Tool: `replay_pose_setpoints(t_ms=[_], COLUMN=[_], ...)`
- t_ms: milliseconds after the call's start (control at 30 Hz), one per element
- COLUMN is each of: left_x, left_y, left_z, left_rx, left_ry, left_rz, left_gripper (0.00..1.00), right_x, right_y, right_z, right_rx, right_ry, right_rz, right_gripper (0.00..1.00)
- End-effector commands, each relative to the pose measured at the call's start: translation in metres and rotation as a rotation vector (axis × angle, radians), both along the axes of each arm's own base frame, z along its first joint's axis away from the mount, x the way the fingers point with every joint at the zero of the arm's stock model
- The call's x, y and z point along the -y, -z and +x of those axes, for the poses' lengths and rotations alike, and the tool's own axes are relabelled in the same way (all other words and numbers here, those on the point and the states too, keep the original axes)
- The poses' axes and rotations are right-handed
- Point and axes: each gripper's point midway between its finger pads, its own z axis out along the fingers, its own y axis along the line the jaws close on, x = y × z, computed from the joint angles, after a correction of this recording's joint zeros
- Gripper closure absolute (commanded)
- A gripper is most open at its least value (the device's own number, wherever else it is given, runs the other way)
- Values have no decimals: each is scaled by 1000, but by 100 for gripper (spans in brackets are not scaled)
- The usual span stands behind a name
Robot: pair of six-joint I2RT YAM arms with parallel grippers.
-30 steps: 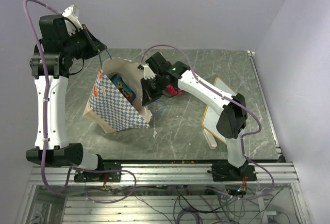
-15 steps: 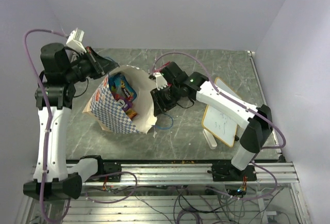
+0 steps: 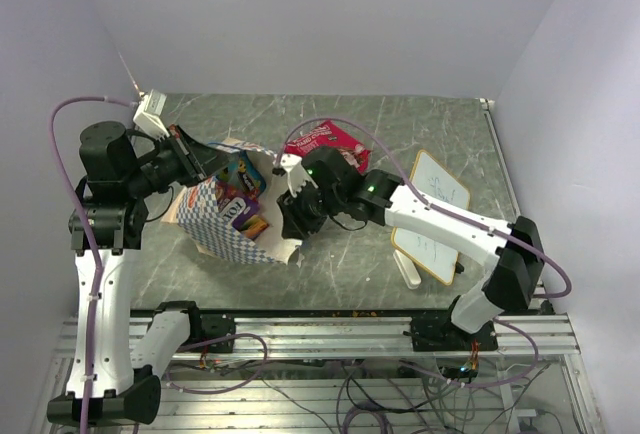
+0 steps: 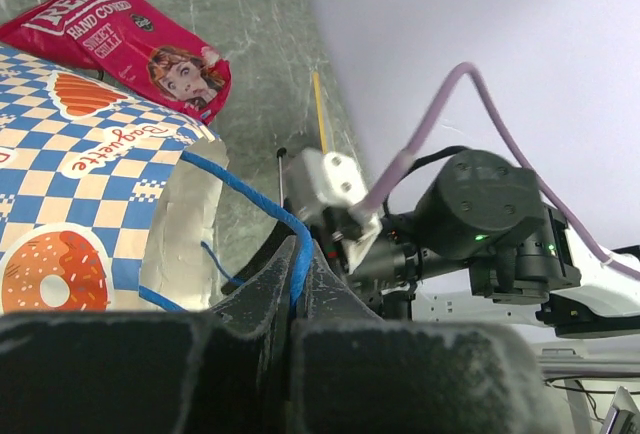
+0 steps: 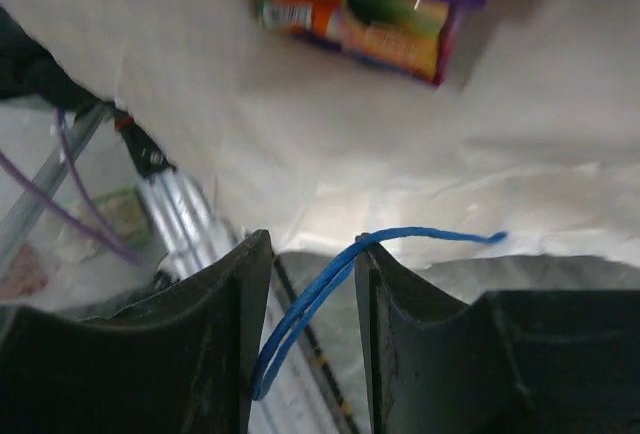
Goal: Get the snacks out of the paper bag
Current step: Adjust the paper bag at the center of the board, then take out the snack from the paper bag.
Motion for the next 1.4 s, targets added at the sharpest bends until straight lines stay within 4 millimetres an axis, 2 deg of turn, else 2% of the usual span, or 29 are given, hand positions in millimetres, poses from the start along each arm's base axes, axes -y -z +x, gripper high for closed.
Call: replay_pose_setpoints(t_ms=[0, 133, 267, 367, 433, 500, 567, 633, 767, 867, 1000, 1100, 1200, 1367], left_x=[6, 5, 5, 4, 3, 2, 0, -2, -2, -3, -4, -4, -5, -5], left_y=[-11, -16, -20, -21, -23, -24, -23, -23, -20, -15, -12, -13, -9, -8], left_z=[-16, -17, -19, -19, -19, -18, -18, -18, -20, -19, -17, -18, -20, -24], left_rx=[11, 11, 25, 29, 38, 42, 31, 33, 20, -6, -38, -46, -73, -87], left_ry=[40, 26, 20, 14, 8, -3, -15, -25, -23, -25, -30, -20, -18, -22], left_rz=[-21, -33, -37, -29, -32, -23, -6, 1, -1, 14, 29, 35, 57, 46], left_gripper=[93, 93, 93, 93, 93, 93, 93, 93, 93, 93, 93, 93, 93, 93], right_x=[-33, -45, -38, -38, -37, -31, -22, -17, -25, -40, -63, -75, -77, -90], right_y=[-53, -76, -102, -99, -93, -98, -104, -107, -95, -89, -83, -63, -46, -28], right_z=[36, 42, 52, 56, 67, 79, 85, 83, 82, 93, 97, 106, 119, 138], right_rx=[282, 490, 666, 754, 797, 848, 885, 897, 842, 761, 657, 608, 581, 535], right_ry=[27, 0, 31, 2, 19, 68, 95, 87, 109, 223, 305, 384, 491, 614], right_rz=[214, 333, 430, 432, 382, 343, 321, 318, 351, 425, 543, 545, 552, 584], right_gripper=[61, 61, 60, 56, 54, 52, 45, 38, 35, 35, 39, 40, 40, 39])
